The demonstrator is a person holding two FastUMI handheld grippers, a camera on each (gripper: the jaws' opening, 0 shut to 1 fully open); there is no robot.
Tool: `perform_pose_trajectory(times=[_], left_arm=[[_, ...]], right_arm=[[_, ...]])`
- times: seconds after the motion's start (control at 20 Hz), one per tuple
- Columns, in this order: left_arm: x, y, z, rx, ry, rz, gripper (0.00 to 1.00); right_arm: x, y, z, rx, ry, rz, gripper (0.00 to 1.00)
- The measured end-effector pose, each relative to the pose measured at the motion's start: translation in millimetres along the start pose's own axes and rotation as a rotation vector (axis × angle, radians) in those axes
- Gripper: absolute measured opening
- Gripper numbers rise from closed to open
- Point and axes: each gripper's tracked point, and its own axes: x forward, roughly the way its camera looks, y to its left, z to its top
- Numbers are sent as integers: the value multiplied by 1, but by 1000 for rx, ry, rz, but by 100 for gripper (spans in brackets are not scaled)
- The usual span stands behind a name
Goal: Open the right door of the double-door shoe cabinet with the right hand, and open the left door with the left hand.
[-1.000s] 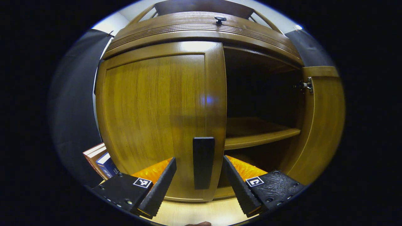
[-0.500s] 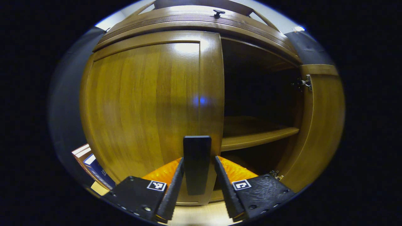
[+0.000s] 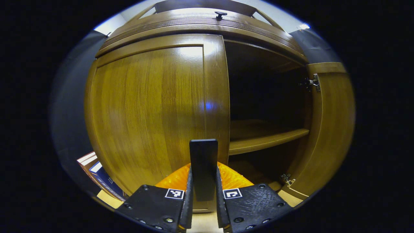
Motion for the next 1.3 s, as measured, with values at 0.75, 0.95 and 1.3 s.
perform_pose_trajectory(times=[0.75,0.95,1.3], left_arm=[[-63,8,-9,70,9,21,29],[-85,14,-12,67,11,40,29],[-118,29,-14,79,13,89,29]], right_arm=[[9,21,1,-16,-17,72,61],[13,28,6,-24,-24,104,72],[19,40,8,-40,-29,164,82]])
